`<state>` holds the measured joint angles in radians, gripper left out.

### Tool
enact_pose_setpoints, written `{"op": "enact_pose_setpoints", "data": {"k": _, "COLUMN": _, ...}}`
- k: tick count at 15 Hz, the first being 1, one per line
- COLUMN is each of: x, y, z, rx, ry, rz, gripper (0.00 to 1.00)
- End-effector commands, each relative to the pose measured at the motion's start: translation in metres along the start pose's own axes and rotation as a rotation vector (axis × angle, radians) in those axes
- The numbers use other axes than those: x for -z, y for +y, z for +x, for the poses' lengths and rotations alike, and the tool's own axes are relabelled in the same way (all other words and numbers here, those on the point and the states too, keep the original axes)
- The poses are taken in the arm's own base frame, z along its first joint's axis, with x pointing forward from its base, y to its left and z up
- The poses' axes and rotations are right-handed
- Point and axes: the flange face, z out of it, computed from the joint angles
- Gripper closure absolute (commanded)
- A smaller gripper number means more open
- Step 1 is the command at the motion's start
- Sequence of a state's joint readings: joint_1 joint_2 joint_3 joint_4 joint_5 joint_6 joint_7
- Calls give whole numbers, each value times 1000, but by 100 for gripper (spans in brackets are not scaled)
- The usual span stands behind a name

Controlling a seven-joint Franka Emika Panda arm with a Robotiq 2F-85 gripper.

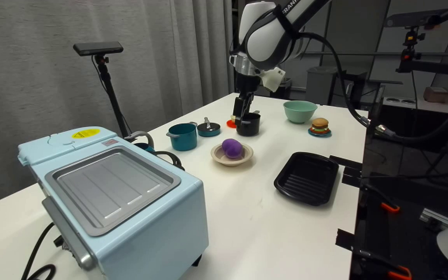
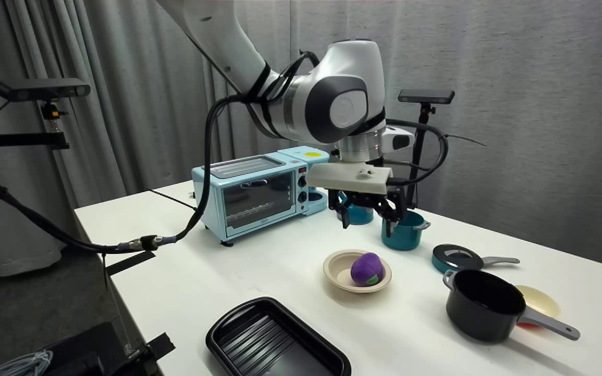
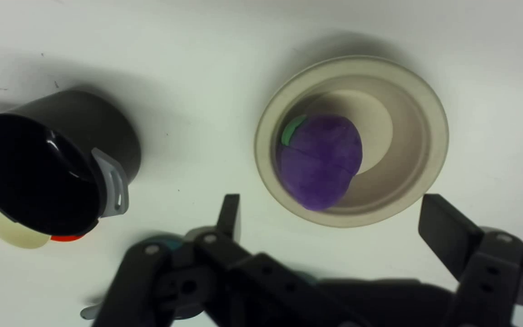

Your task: Put the purple plushie on the white bowl

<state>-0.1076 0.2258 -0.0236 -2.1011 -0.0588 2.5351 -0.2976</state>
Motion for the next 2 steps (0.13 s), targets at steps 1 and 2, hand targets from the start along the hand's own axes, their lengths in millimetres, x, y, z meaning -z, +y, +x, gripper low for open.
{"op": "enact_pose_setpoints", "data": {"k": 1, "x": 0, "y": 0, "z": 0, "rx": 0, "ry": -1, "rz": 0, "gripper": 0}}
{"op": "enact_pose_setpoints", "data": {"k": 2, "x": 0, "y": 0, "z": 0, "rx": 0, "ry": -1, "rz": 0, "gripper": 0}}
